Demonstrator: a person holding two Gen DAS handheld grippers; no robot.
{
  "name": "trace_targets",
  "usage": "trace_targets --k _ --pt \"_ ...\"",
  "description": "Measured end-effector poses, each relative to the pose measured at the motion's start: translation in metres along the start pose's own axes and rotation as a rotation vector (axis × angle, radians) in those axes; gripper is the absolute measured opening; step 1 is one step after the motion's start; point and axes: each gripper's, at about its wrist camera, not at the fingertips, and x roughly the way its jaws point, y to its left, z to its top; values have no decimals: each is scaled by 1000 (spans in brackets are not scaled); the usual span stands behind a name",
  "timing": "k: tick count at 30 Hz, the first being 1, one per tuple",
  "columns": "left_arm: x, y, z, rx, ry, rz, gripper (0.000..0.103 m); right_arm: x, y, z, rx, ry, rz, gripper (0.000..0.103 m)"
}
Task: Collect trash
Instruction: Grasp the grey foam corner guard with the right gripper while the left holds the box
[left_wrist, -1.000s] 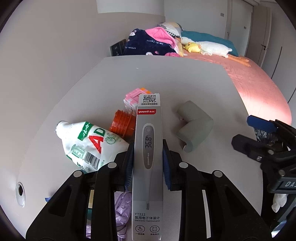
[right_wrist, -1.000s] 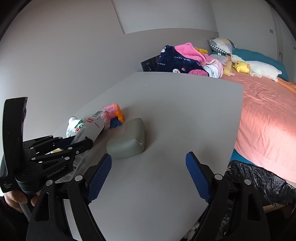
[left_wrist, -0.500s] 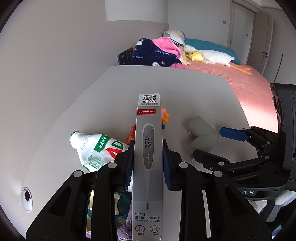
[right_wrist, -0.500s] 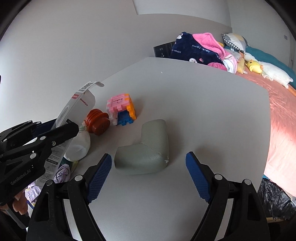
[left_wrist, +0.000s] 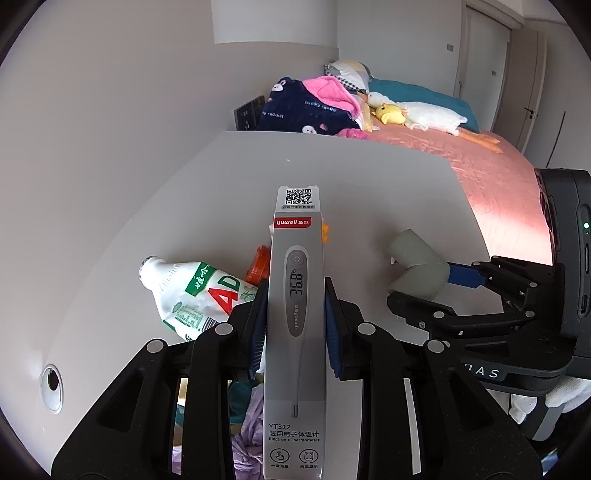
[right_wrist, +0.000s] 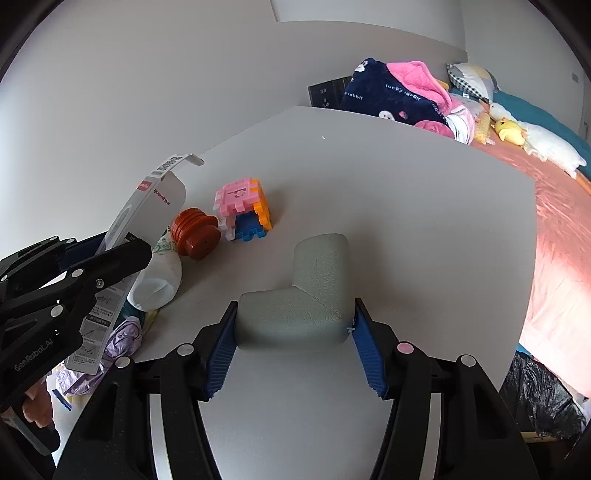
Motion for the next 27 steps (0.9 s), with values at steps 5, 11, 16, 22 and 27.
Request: trace_targets --k 5,11,16,22,27 --pt "-14 -9 -6 -7 -5 -10 27 -21 -1 -6 3 -15 2 60" --pt "-32 -23 -14 -16 -10 -25 27 -49 -3 -18 7 -37 3 60" --pt "-48 -37 -24 -11 -17 -41 27 -71 -4 -30 6 -52 0 60" --pt "-62 -54 -33 -19 -21 -68 27 -97 -7 -45 10 -77 -11 60" --pt "-70 -71 -41 -10 -24 -93 27 -116 -13 -58 20 -96 -24 61"
